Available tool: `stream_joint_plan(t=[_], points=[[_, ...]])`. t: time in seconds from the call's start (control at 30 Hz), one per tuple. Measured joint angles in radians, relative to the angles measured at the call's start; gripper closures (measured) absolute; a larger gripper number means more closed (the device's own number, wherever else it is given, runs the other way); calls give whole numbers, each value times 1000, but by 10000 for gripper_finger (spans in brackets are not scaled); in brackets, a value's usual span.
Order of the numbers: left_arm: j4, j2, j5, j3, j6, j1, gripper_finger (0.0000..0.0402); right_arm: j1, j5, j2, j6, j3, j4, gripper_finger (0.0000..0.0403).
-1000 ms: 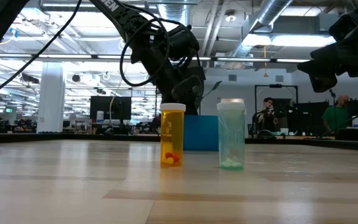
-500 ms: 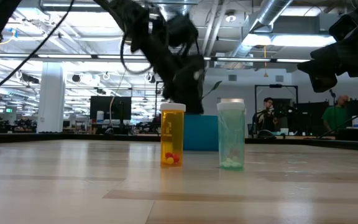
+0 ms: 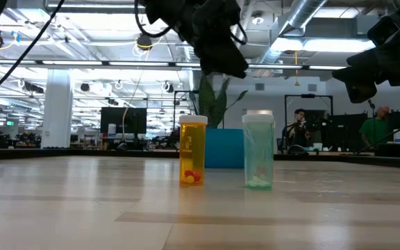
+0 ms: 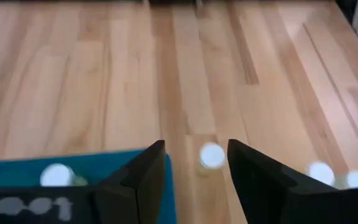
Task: Pick and place pill bottles into a basket
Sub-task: Put the orange pill bottle into the blue bin
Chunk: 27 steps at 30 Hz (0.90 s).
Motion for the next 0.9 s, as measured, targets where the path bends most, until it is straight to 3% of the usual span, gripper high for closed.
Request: stream_joint_plan(t=[0.53,0.9], points=[[-61,83,52,-3,-7,-40,239,0,-1,5,0,0,1,232],[-295,71,80,-8,9,-143,239,0,0,16,0,0,0,232]])
